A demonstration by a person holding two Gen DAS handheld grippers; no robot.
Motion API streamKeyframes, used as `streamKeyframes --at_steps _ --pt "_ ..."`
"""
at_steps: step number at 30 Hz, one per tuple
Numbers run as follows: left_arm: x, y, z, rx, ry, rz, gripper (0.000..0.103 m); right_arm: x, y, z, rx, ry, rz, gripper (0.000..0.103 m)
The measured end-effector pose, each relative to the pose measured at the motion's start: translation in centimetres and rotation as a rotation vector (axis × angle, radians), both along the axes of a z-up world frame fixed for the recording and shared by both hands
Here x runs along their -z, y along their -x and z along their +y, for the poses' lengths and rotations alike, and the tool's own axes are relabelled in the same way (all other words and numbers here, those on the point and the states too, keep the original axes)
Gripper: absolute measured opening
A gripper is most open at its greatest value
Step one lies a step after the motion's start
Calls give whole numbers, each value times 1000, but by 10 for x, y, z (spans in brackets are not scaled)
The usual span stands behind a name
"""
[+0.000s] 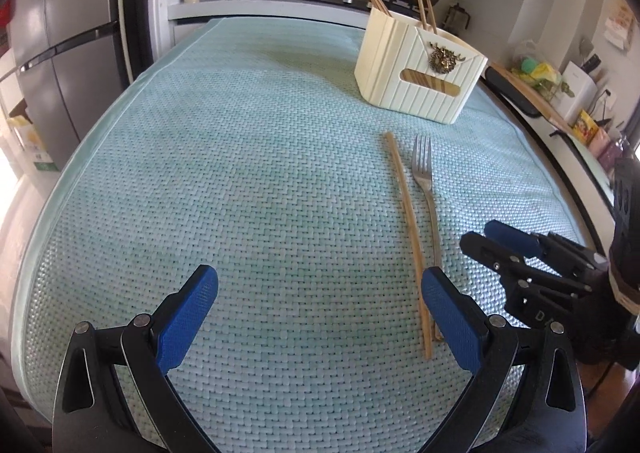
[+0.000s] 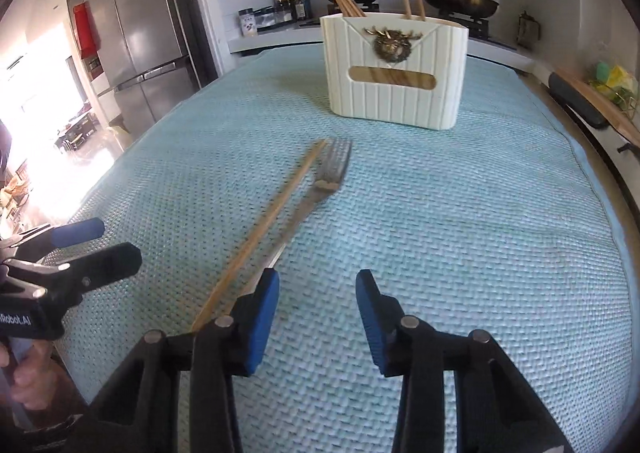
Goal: Organize utensils
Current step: 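Move both open tools back over the fork and last chopstick, then close the right tool on the metal fork while the left tool grasps the last chopstick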
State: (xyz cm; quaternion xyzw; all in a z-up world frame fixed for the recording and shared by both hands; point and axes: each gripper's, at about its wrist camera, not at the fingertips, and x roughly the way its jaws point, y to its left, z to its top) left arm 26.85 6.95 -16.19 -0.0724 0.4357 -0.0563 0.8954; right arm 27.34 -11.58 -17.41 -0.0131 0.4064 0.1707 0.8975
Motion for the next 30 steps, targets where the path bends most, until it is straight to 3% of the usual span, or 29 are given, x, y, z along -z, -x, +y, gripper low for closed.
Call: streamKeyframes --at_steps 4,7,13,30 --pt "2 -2 5 -21 7 11 102 2 -26 18 -8 20 7 41" --pt "2 -2 7 -26 7 15 102 10 -43 28 -7 66 33 30" --pt "7 -1 8 -29 -6 27 102 16 -45 28 26 114 36 25" --pt "15 -9 -4 10 11 63 102 18 -14 -65 181 96 95 24"
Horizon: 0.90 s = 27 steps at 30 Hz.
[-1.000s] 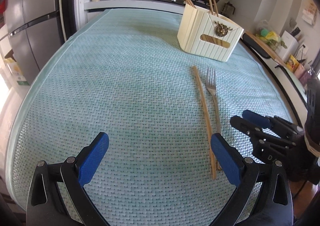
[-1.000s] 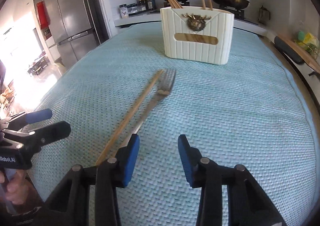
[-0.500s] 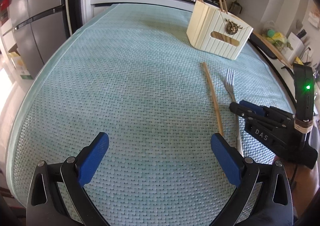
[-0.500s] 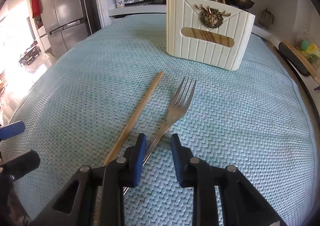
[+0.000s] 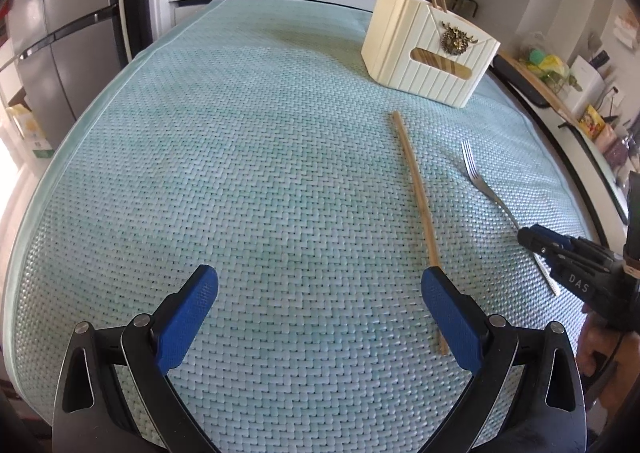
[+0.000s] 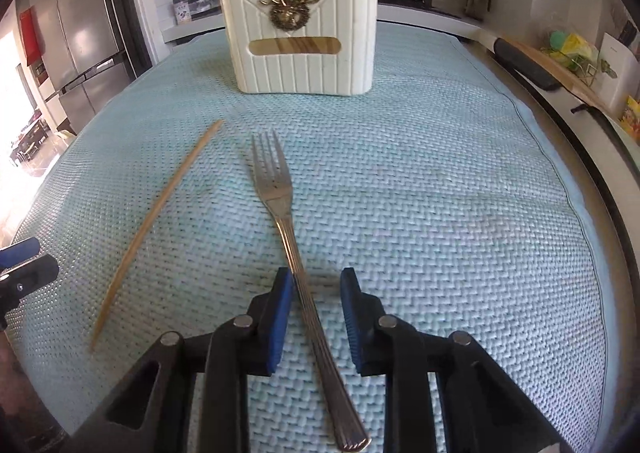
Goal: Organize utensils
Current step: 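Close the right tool on the metal fork while the left tool grasps the last chopstick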
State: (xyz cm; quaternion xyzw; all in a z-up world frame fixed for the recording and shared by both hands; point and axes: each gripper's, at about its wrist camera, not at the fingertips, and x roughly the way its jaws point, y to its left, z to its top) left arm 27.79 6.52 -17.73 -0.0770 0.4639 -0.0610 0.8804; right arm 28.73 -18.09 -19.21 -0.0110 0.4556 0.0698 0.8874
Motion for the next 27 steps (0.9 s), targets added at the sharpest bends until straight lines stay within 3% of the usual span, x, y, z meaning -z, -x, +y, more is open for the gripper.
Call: streamKeyframes --at_steps 3,5,7,13,19,24,27 --pt "-3 -7 -7 35 32 7 102 -2 4 -8 -25 -38 10 30" --pt "-4 -16 -14 69 52 17 102 -5 4 -12 -43 -51 -4 44" --pt "-5 -27 -21 97 52 25 102 -8 6 -12 -74 -48 -15 48" --pt "1 -63 -52 164 -40 29 101 -13 -7 -10 -176 -35 -22 48" --pt "14 -96 -69 172 -134 38 100 -7 -23 2 -246 -9 -15 48" --pt "17 -112 -73 201 -174 52 91 1 -44 23 -308 37 -16 48" --pt "15 -116 -74 226 -173 65 81 1 -61 36 -338 43 -42 48"
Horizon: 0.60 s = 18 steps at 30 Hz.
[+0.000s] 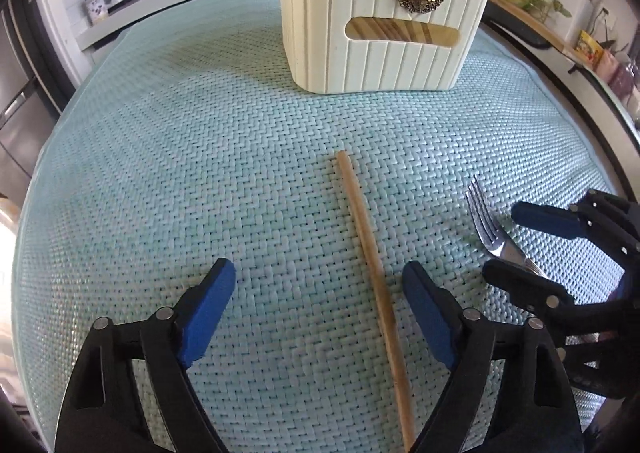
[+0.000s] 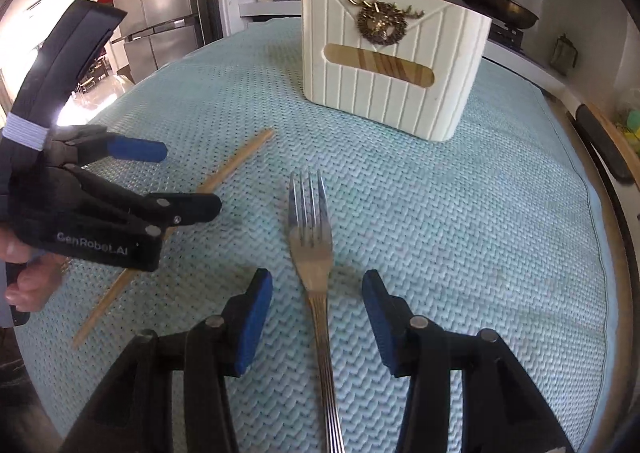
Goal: Organize utensils
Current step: 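Close the right tool on the metal fork while the left tool grasps the last chopstick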
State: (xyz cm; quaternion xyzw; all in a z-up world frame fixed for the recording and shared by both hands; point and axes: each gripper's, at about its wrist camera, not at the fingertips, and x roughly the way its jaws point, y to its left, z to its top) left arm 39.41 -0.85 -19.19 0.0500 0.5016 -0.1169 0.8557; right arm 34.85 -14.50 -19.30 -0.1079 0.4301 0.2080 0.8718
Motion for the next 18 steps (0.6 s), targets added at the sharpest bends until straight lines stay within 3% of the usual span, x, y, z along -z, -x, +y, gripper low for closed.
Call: streamKeyframes --at_steps 2,3,5,6,7,8,12,18 --pt "-1 -2 -2 14 4 13 76 0 -14 6 -1 -12 12 48" --pt "-2 -2 -2 16 -8 8 69 -1 -19 9 -8 -14 16 48" --pt "-3 -3 -3 31 -2 14 66 -1 -27 14 -22 7 15 46" --pt "-4 -4 -4 40 9 20 66 -2 -29 16 -28 4 20 41" --pt "-4 -5 -5 42 9 22 65 -3 -30 16 -25 8 17 28" --pt "-5 -4 -6 47 5 19 60 -3 -29 17 -23 15 12 24" --pt "-8 -4 -14 77 35 14 13 -3 -30 13 -8 1 -2 24" --pt "-10 -5 -2 51 117 28 5 -19 -19 -10 39 -88 -57 24"
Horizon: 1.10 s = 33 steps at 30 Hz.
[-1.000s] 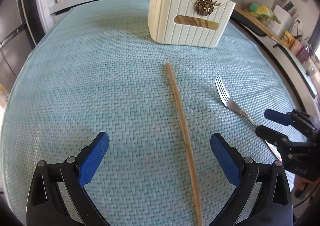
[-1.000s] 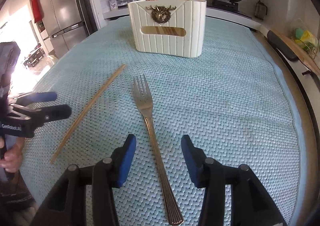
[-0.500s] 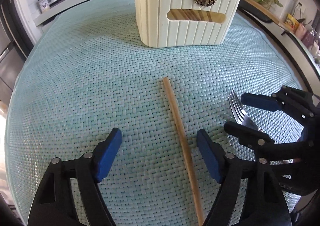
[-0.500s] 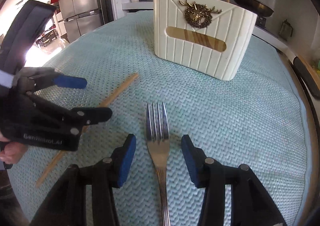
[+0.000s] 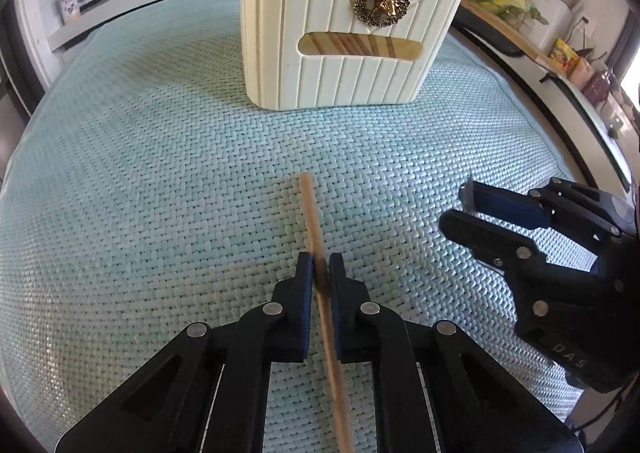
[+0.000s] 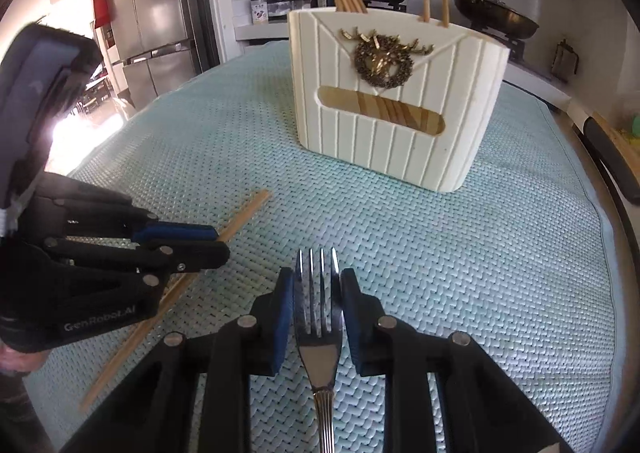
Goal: Organize utensils
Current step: 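Close the right tool on the metal fork while the left tool grasps the last chopstick, then carry the fork and chopstick into the cream holder and open both tools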
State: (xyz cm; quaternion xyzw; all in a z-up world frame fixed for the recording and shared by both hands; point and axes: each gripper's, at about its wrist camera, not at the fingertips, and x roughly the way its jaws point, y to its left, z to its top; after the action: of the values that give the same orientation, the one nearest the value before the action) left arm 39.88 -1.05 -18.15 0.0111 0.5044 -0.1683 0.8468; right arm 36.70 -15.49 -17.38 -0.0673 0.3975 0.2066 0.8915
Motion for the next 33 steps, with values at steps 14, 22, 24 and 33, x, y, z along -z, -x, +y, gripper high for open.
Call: streamKeyframes --at_steps 14,22,24,33 --pt "-101 48 50 -68 174 -226 5 -89 58 -53 61 -147 -180 24" --pt "-142 71 55 -87 246 -335 5 -125 95 -63 79 -213 -246 24" --pt "-146 73 55 -88 252 -349 5 -129 99 -63 83 -214 -259 24" --pt "-151 75 57 -94 261 -361 5 -136 100 -65 105 -217 -289 24"
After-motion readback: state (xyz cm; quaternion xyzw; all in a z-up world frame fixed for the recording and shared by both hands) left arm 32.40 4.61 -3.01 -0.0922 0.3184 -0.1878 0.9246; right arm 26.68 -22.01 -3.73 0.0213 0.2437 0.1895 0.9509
